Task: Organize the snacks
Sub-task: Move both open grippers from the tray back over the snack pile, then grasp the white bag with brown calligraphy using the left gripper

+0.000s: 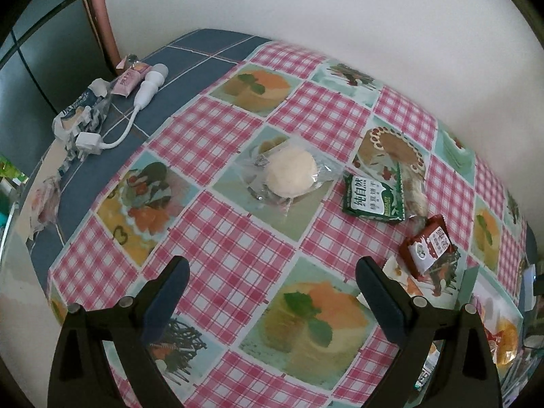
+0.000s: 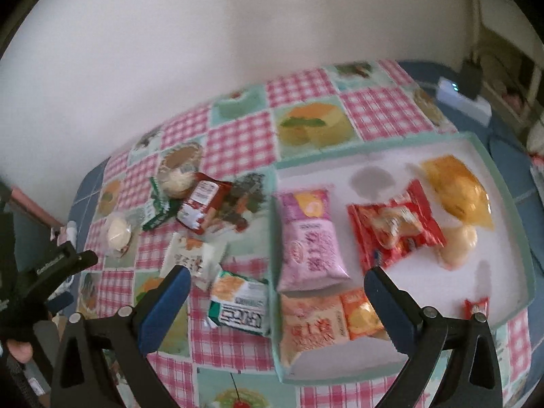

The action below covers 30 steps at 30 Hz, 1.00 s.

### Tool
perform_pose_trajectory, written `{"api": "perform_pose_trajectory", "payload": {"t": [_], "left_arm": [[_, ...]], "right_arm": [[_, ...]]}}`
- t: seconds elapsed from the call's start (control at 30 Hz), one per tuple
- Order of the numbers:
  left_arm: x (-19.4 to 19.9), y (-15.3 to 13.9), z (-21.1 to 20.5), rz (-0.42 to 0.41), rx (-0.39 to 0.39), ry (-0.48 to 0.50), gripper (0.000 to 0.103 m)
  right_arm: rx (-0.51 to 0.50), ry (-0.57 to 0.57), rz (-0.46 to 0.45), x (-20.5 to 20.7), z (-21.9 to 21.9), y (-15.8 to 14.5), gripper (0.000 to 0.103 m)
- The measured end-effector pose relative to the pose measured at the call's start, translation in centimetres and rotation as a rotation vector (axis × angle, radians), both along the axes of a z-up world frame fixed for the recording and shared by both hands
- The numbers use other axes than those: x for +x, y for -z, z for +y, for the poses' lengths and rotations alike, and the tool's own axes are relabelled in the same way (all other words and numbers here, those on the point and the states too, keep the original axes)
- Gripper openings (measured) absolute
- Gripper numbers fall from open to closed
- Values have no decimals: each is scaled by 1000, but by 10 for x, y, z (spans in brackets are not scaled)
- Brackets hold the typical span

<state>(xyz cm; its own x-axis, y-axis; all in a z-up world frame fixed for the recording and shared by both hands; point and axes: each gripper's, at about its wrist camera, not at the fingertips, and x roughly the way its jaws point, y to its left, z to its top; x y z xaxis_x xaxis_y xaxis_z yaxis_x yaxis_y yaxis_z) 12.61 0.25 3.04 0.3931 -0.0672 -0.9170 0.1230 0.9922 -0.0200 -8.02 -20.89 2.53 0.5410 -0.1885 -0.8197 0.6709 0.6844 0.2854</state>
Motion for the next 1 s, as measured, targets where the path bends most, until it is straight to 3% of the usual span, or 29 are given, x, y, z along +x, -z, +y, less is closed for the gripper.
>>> {"api": "perform_pose_trajectory", "payload": {"t": [0.17,0.53,1.0], "left_arm": [[7,6,5,18,6,3,98],[9,45,-15,136,16,116,98],[4,77,-87,240,-66,230,98]], "right_arm": [[-66,-32,30,14,14,1,103],[-35,-102,121,42,29,25,101],[-24,146,189,24,-26,33,101]]}}
